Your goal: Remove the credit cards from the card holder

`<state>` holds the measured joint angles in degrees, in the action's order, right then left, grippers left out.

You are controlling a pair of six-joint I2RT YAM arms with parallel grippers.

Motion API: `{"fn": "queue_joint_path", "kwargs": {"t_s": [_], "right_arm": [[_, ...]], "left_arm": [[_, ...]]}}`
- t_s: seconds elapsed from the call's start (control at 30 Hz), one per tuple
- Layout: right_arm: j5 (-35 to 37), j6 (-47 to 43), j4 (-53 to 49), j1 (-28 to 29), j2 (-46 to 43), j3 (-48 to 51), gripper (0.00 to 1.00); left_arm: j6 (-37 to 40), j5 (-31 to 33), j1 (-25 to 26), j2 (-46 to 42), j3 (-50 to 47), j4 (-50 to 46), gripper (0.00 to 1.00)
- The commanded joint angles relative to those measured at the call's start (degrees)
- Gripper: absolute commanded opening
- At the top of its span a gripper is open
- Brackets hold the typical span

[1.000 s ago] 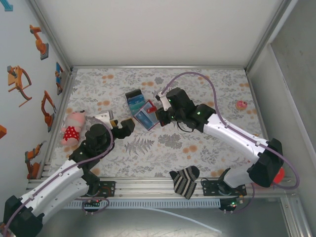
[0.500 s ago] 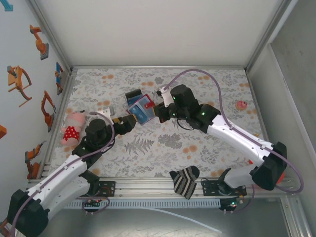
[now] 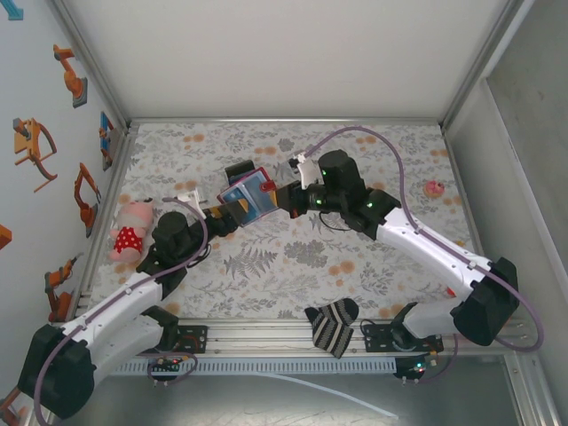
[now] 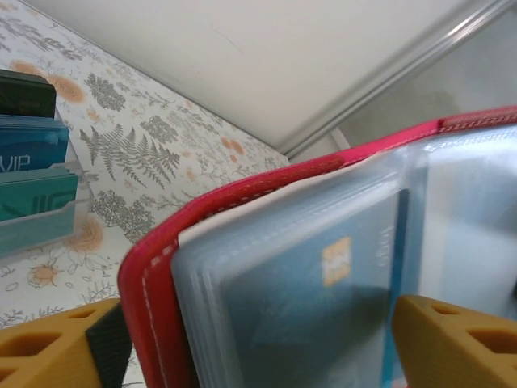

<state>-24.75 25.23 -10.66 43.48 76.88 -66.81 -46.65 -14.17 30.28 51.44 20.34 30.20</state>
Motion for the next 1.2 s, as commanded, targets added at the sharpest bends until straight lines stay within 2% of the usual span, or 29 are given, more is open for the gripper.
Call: {"fn": "queue_joint_path", "kwargs": {"t_s": [0.0,0.33,0.43,0.53,0.67,0.83,1.07,1.17], "right_arm": [[-5.49,3.9,7.23,-0.92,-1.55,1.17,0.0],[-12.83,9.02,16.81,-4.19,-1.41,4.64,0.0],[-14.64,10.63,19.66,-4.8,-1.3,5.52,0.0],[-15.58,11.63,21.39,-5.16,-1.3,6.28,0.0],[-16.27,12.43,22.59,-5.43,-1.13,6.71,0.0],[-18.31,14.47,25.49,-5.43,-0.26,6.87,0.0],[-17.74,14.49,25.02,-5.43,-0.23,6.95,0.0],[-17.12,14.25,24.47,-5.44,-0.29,6.87,0.0]], "left_arm": [[-1.33,-1.69,-0.33,0.51,-1.17,5.11,0.75],[-0.88,-3.01,-1.26,1.91,-0.83,6.57,0.21],[-1.05,-3.95,-1.3,2.28,-0.3,6.97,0.13],[-1.25,-4.73,-1.37,2.35,-0.08,7.33,0.09],[-1.47,-5.46,-1.37,2.28,-0.04,7.25,0.1],[-1.85,-6.4,-1.37,2.35,0.52,6.54,0.38],[-1.84,-7.77,-1.44,2.12,0.93,6.93,0.51],[-1.69,-8.45,-1.38,2.18,1.2,7.16,0.51]]}}
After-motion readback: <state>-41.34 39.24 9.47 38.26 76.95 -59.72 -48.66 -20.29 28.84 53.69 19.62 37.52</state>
